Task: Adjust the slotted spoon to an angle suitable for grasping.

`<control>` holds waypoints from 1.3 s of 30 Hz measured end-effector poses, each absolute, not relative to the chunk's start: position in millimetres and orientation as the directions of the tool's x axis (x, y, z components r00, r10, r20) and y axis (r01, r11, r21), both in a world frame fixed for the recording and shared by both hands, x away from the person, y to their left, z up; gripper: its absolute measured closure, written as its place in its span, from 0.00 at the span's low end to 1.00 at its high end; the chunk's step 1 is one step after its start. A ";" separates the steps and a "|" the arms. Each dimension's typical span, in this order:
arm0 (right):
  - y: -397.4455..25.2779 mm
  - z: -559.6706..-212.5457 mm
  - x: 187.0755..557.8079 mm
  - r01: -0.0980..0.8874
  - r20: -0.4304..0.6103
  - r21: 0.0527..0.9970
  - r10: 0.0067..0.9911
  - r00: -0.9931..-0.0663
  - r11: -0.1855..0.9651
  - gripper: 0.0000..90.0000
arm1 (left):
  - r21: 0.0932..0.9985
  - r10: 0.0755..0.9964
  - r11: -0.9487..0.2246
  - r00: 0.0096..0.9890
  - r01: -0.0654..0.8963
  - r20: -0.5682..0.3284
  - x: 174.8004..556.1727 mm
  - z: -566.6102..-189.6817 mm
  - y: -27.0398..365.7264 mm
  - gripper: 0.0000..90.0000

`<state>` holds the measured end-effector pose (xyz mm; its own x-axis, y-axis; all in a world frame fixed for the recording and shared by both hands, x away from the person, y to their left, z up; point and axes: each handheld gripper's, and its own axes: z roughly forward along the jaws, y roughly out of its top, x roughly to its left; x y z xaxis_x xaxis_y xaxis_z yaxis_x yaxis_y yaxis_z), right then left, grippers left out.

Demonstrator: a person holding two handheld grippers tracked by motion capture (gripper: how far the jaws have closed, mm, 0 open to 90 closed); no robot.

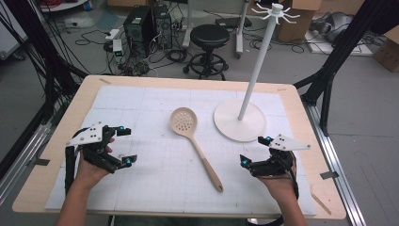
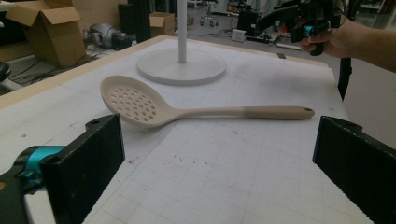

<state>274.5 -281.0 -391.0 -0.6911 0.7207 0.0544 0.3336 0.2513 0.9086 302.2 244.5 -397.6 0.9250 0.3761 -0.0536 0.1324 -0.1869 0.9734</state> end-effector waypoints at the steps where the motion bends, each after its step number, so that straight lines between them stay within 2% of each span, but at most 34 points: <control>1: -280.7 -391.3 274.3 0.336 0.056 0.907 0.720 -0.692 0.252 0.01 | 0.973 0.376 -0.185 0.925 0.138 -0.059 302.2 -397.8 244.3 0.03; 15: -271.0 -391.8 272.6 0.335 0.063 0.906 0.701 -0.711 0.258 0.01 | 0.974 0.377 -0.176 0.924 0.142 -0.067 303.2 -398.6 246.4 0.03; 25: -226.6 -391.7 289.3 0.344 0.056 0.883 0.655 -0.753 0.320 0.01 | 0.975 0.379 -0.174 0.923 0.137 -0.062 303.2 -398.2 246.7 0.03; 31: -190.7 -396.7 298.8 0.352 0.003 0.840 0.644 -0.765 0.413 0.01 | 0.973 0.378 -0.187 0.924 0.137 -0.057 303.3 -398.8 245.3 0.03; 39: -167.0 -400.1 310.8 0.386 0.018 0.812 0.643 -0.765 0.437 0.05 | 0.971 0.380 -0.197 0.923 0.139 -0.055 303.3 -399.4 243.9 0.03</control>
